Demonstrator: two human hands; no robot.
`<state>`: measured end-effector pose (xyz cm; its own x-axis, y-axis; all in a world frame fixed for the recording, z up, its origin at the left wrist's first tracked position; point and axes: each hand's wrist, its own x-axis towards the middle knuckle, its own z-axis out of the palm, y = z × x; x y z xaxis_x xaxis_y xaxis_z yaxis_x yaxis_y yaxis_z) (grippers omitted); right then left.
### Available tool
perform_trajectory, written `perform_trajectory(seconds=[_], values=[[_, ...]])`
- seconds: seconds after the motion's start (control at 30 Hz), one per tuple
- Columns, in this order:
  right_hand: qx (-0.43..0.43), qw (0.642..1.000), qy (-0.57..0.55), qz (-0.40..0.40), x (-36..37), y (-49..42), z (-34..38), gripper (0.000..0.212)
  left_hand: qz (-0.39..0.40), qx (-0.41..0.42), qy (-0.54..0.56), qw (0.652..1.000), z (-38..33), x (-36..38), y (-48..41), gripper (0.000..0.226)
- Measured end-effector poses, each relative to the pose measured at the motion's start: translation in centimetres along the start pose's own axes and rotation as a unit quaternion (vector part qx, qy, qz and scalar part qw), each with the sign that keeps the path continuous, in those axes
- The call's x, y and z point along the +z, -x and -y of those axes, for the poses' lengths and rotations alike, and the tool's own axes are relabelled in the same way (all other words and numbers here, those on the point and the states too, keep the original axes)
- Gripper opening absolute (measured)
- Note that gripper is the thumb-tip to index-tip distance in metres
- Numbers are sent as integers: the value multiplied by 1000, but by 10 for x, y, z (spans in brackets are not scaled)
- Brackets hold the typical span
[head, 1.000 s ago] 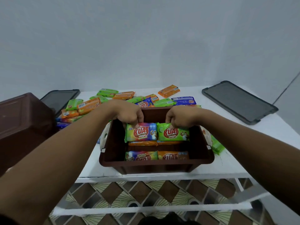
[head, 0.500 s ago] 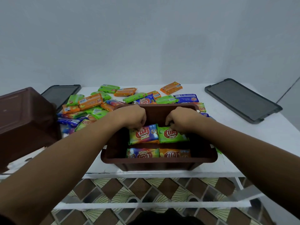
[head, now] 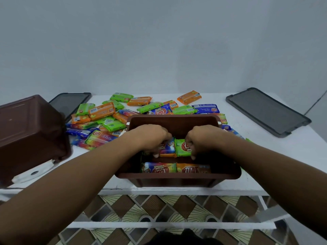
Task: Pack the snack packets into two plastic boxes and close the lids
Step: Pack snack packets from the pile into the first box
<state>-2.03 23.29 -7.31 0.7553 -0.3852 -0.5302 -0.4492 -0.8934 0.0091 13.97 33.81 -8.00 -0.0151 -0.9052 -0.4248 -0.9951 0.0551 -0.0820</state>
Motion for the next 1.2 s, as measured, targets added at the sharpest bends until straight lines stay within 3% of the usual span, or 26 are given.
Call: perform_trajectory(seconds=[0.17, 0.33, 0.4, 0.47, 0.63, 0.7, 0.97, 1.2], values=[[21, 999, 33, -35, 3, -4, 1, 34, -24, 22, -20, 999, 4, 5, 0, 28], [28, 999, 19, -37, 3, -5, -1, 34, 4, 2, -33, 999, 3, 9, -5, 23], [14, 999, -22, -41, 2, -3, -4, 34, 6, 2, 4, 1000, 6, 6, -5, 21], [-22, 991, -104, -86, -5, 3, -10, 28, -40, 22, 63, 997, 12, -3, 1, 23], [-66, 930, -225, -283, -44, 19, -43, 9, -225, 0, 248, 942, 25, -55, 9, 16], [-78, 908, -247, -329, -60, 23, -57, 3, -271, 4, 299, 915, 23, -75, 5, 12], [-72, 883, -253, -388, -84, 11, -111, 8, -344, 3, 351, 871, 16, -115, -34, 22], [-65, 866, -310, -387, -91, -15, -165, 7, -367, -38, 407, 836, 19, -132, -80, 9]])
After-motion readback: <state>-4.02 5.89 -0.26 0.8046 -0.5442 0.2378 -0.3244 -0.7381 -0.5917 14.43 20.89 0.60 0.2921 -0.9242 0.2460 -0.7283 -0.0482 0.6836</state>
